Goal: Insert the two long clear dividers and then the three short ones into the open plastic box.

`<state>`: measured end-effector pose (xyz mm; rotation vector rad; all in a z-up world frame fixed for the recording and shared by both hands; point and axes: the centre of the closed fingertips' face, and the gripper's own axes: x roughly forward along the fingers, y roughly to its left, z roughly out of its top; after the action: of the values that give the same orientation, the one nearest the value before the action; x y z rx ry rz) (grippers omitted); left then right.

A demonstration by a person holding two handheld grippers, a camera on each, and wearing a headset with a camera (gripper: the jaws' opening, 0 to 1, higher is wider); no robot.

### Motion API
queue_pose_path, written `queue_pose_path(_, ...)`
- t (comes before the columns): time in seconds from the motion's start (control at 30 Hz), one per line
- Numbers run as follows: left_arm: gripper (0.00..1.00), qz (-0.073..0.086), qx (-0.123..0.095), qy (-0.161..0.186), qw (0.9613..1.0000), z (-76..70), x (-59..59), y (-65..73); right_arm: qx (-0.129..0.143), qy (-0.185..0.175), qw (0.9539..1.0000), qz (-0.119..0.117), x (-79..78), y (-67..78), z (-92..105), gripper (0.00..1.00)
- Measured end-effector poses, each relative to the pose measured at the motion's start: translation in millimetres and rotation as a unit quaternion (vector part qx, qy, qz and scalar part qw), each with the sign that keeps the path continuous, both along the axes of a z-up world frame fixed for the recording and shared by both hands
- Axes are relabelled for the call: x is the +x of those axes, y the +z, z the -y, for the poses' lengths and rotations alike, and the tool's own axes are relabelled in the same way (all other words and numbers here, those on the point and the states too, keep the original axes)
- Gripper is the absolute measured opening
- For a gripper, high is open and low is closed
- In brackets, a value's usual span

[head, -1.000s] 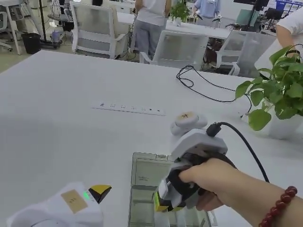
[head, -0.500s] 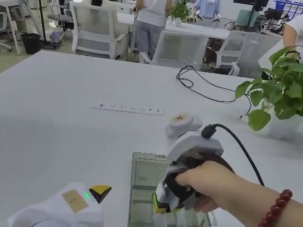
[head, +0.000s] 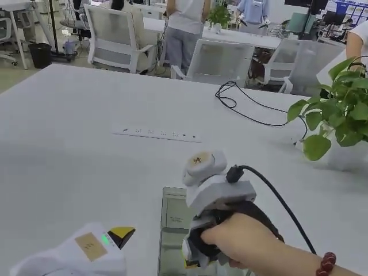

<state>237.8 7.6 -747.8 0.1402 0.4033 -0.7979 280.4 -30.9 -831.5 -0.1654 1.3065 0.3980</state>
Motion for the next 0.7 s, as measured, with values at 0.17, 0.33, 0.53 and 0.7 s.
queue_pose_path(0.17,0.92,-0.001,0.0,0.004,1.0,-1.4,1.0,-0.5,-0.004,0.004,1.0,0.006,1.3,-1.5,-0.3,0.07)
queue_pose_path(0.33,0.91,-0.001,-0.001,0.012,0.9999,-4.4,3.2,-0.4,0.021,0.01,0.9997,0.004,1.8,-0.7,-2.3,0.09)
queue_pose_path(0.53,0.91,0.0,-0.001,0.018,0.9998,-6.4,4.2,-0.4,0.05,0.058,0.9966,0.03,4.8,5.5,-7.8,0.18)
queue_pose_path(0.7,0.92,0.003,0.0,0.02,0.9998,-7.2,5.6,-0.3,0.084,0.062,0.9939,0.038,6.3,17.0,-8.4,0.25)
